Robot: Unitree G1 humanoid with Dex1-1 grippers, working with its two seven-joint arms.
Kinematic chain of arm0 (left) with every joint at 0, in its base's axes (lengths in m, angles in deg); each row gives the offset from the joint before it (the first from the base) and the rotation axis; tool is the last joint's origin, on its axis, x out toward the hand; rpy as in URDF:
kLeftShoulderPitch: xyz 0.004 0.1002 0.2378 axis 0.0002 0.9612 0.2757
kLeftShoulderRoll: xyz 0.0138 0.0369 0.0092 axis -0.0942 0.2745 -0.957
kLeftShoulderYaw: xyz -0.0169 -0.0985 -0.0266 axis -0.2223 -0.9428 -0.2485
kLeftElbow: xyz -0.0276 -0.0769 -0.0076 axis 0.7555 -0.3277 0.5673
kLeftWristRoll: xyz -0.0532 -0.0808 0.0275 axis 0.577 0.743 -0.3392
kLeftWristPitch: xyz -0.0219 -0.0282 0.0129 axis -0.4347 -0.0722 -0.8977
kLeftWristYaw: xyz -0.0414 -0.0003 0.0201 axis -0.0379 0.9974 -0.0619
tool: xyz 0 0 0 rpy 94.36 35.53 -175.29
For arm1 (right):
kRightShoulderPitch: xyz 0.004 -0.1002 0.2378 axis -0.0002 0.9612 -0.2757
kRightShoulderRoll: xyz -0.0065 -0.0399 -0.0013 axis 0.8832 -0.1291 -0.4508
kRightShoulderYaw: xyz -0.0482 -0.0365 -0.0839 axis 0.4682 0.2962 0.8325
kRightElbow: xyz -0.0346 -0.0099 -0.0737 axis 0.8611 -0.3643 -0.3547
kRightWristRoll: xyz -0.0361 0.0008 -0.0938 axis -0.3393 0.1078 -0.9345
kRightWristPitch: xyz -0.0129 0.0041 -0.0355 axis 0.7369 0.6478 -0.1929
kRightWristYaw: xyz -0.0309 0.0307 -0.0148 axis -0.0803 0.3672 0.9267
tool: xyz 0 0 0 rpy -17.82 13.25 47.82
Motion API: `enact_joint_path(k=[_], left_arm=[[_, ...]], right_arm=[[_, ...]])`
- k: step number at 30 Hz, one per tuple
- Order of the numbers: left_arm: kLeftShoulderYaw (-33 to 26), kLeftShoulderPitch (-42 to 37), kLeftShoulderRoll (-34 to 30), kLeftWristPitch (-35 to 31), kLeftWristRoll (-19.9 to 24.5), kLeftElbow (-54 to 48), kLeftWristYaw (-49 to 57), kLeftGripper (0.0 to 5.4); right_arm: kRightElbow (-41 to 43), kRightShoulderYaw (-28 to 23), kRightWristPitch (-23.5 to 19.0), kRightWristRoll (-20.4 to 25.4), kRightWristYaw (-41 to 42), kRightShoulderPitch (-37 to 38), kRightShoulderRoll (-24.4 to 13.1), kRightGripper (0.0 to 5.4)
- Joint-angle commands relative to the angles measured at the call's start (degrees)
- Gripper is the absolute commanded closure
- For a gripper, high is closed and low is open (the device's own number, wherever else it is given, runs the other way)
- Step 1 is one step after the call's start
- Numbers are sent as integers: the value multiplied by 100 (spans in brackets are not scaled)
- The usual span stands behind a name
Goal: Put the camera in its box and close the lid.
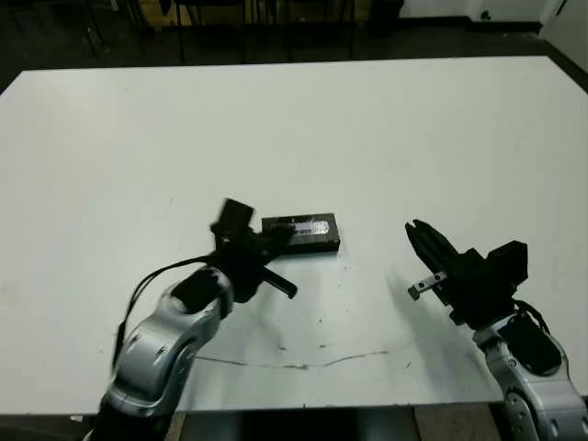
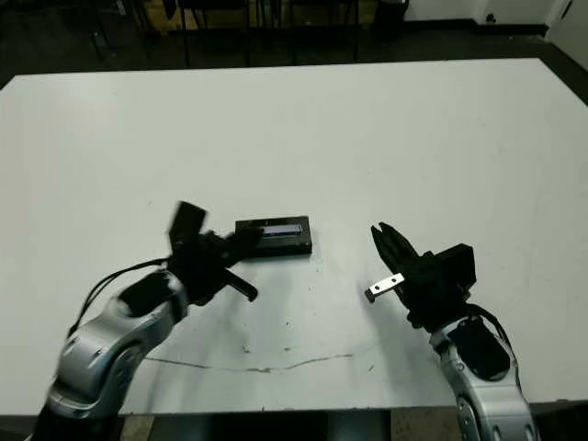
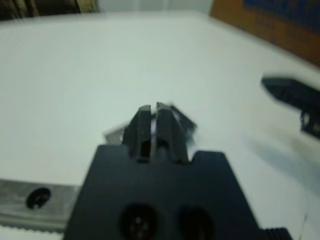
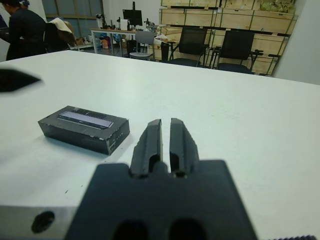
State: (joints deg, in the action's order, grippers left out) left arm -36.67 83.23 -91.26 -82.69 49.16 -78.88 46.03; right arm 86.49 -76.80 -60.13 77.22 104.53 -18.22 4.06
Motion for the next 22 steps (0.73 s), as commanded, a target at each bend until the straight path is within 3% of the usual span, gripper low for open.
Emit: enact_joint_path(k=[1, 7, 11, 15, 22], left_arm=[[-401, 425, -75, 835, -88, -99, 109, 538], [-1208, 630, 84, 2290, -184, 313, 544, 538], [-1488, 610, 241, 3285, -484, 732, 960, 538], [-1611, 513, 271, 3594, -531, 1112, 1152, 538], [-1541, 544, 184, 3602, -599, 1471, 1151, 538]], right_arm=[[50, 8, -18, -73, -174, 15, 118, 540], [-41, -15, 67, -19, -267, -300, 268, 540], [23, -72, -169, -65, -818, -602, 594, 540], [-311, -154, 16, -70, -1213, -1078, 917, 540], [-692, -201, 275, -205, -1282, -1515, 945, 540]])
